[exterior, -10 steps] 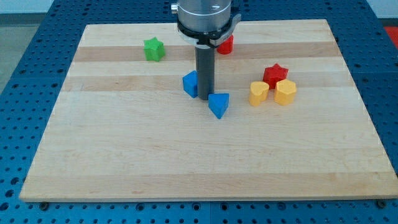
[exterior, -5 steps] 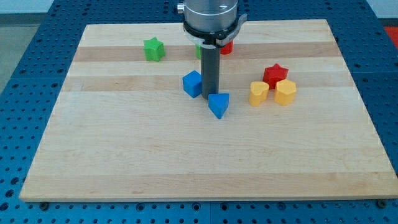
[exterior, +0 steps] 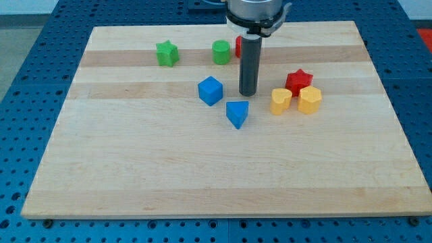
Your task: Separate the blue cube from the blue triangle
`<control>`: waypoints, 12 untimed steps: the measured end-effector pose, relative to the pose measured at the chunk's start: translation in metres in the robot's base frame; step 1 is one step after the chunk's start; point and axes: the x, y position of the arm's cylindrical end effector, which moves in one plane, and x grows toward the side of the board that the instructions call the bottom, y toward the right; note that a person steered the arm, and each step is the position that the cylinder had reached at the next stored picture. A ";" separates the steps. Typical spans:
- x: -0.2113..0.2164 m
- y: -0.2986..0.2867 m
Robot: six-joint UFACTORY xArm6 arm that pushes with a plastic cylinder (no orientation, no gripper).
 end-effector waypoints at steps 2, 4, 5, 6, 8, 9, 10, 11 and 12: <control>0.000 -0.012; 0.000 -0.040; -0.001 -0.053; -0.003 -0.073; -0.024 -0.102; -0.017 -0.109; 0.013 -0.083; 0.026 -0.069; 0.027 -0.069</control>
